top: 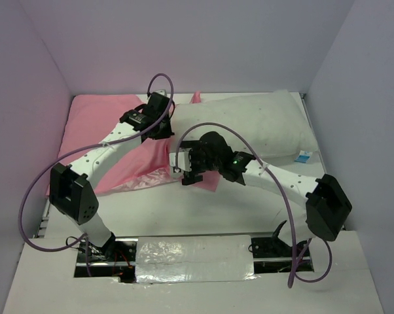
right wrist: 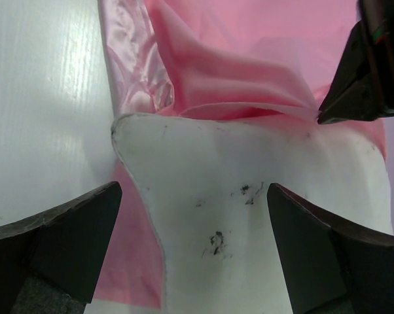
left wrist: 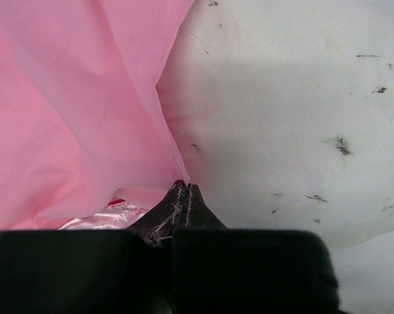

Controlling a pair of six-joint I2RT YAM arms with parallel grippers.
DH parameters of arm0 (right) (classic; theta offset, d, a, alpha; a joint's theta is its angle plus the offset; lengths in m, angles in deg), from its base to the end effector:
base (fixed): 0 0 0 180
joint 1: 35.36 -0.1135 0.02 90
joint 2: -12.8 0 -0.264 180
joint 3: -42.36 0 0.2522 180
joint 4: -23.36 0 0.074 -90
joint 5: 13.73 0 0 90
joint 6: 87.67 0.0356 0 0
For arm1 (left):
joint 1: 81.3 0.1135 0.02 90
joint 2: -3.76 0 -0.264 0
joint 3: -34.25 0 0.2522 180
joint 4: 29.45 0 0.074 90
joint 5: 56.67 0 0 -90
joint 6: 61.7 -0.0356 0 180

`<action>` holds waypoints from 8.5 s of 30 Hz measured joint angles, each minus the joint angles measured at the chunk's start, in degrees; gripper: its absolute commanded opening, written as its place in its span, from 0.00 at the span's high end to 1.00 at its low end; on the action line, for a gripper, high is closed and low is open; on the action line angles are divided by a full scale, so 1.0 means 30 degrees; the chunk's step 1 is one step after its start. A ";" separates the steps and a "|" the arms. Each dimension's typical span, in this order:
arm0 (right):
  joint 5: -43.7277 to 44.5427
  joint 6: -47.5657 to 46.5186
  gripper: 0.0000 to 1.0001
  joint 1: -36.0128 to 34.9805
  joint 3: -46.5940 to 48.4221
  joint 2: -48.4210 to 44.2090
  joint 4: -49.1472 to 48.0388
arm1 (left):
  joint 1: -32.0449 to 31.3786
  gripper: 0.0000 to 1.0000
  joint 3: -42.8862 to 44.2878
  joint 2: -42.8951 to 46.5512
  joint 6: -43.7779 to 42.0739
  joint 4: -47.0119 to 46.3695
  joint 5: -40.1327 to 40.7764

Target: Put the pillow into the pillowcase

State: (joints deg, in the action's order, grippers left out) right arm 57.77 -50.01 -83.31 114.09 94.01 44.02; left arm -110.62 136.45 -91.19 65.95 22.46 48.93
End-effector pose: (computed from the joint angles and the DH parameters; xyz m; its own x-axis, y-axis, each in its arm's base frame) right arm 0.2070 0.2464 0.2788 0.4975 -0.5693 -0.6545 -0.8088 -0.0316 -0.5873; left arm 0.3273 -0.1728 0.3322 -0.6715 -0.2977 -0.6786 -0.1330 0.9493 -0.2848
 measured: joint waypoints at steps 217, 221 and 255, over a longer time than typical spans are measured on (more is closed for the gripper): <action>-0.2244 0.8976 0.00 0.6076 0.3621 -0.0772 -0.1705 | -0.1341 0.01 -0.6040 0.6834 0.0073 0.0758 0.0750; -0.1778 0.6368 0.00 0.3096 0.3002 -0.1005 0.0350 | -0.0947 0.02 -0.8728 0.6834 0.0685 -0.0102 0.0168; 0.7563 0.4138 1.00 0.1581 0.2200 0.7264 -0.5931 | -0.0124 1.00 -0.9471 0.0823 0.3825 -0.7271 0.3147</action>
State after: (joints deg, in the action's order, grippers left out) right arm 80.46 -37.59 -78.56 120.69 115.80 26.23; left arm -111.00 108.04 -88.72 77.42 0.65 58.37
